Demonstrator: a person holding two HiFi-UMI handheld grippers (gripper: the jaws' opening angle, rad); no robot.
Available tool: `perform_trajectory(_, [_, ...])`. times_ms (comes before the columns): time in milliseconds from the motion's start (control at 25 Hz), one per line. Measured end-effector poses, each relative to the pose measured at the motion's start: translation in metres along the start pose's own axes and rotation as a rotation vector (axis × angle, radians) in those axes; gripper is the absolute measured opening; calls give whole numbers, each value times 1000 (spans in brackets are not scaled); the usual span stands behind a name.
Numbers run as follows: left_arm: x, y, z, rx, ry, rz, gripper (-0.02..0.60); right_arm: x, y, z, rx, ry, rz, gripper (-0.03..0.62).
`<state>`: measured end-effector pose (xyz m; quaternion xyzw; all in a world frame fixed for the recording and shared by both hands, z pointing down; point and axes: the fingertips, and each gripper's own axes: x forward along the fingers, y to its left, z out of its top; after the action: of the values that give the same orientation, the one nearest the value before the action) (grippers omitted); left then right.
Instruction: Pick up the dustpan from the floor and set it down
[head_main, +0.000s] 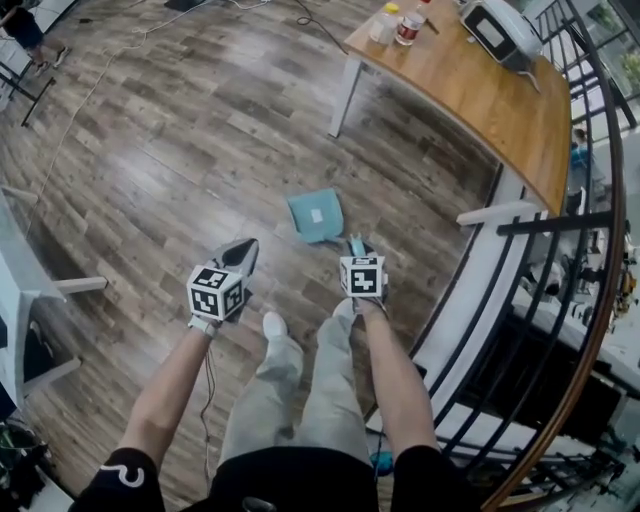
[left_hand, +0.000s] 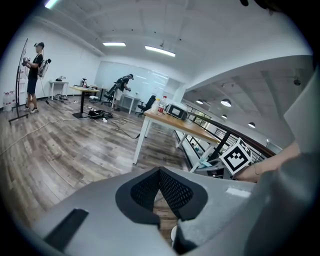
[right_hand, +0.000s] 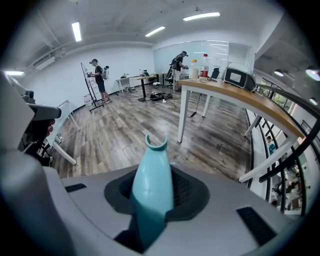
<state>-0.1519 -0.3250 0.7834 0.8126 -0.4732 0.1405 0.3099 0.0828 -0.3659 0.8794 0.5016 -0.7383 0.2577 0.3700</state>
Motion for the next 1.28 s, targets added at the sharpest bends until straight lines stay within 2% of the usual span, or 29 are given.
perform_trajectory(240, [3,19,-22,-27,14,16,-3,32,11,-18,11,30,14,84])
perform_trajectory(520, [13,32,-46,-11,55,10,-3,55,14,-29,-6,64,-8,86])
perform_trajectory(920, [16,30,-51,-22,56,12,-3,61,22,-37,-70,53,-8,91])
perform_trajectory(1080, [13,26,-48,-16,58,10,-3,58,23,-43,-65,72,0,124])
perform_trajectory(1280, [5,21,-35,-6,47,9,-3,43,27,-36,-53,53,6,124])
